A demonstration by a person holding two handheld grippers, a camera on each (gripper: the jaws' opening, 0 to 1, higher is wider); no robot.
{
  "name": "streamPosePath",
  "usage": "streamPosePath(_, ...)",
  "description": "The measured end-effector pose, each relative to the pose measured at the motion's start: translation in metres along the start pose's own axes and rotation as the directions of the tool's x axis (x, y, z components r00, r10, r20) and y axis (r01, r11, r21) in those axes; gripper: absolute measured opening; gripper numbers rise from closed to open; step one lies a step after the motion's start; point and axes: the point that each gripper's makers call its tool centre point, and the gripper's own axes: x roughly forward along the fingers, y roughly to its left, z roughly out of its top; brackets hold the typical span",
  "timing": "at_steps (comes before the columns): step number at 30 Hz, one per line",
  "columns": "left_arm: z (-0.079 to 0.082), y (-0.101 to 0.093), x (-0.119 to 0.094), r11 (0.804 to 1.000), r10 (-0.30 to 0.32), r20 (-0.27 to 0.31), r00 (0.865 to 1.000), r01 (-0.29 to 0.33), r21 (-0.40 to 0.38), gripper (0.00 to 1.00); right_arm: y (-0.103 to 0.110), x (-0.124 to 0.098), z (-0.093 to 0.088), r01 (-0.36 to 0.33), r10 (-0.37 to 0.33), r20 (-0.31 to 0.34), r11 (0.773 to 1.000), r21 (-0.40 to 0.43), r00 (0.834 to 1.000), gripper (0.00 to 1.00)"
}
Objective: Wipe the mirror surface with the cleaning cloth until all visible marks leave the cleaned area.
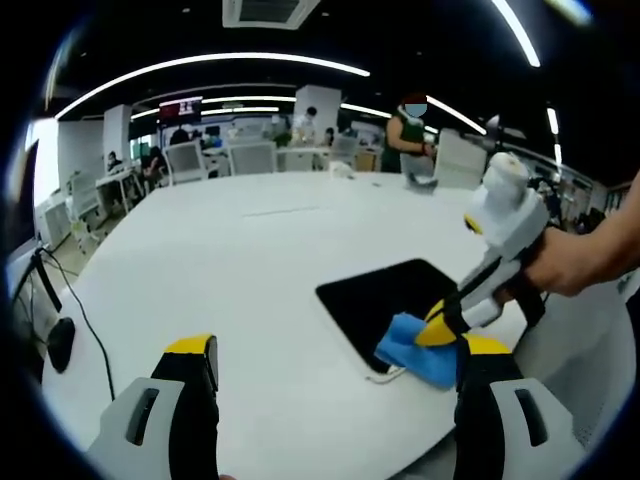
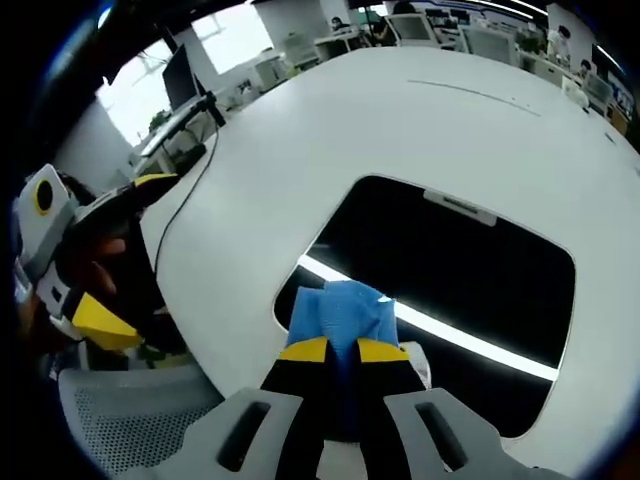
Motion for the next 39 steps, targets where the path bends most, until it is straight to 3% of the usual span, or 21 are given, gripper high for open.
streamPosePath(39,0.002,-0.01,0.013,0.999,-0.024,-0.004,1.0,0.024,0.023,1.0,-0.037,-0.02,-0.016,0.011,-0.011,-0.003,0.997,0.083,1.0,0.03)
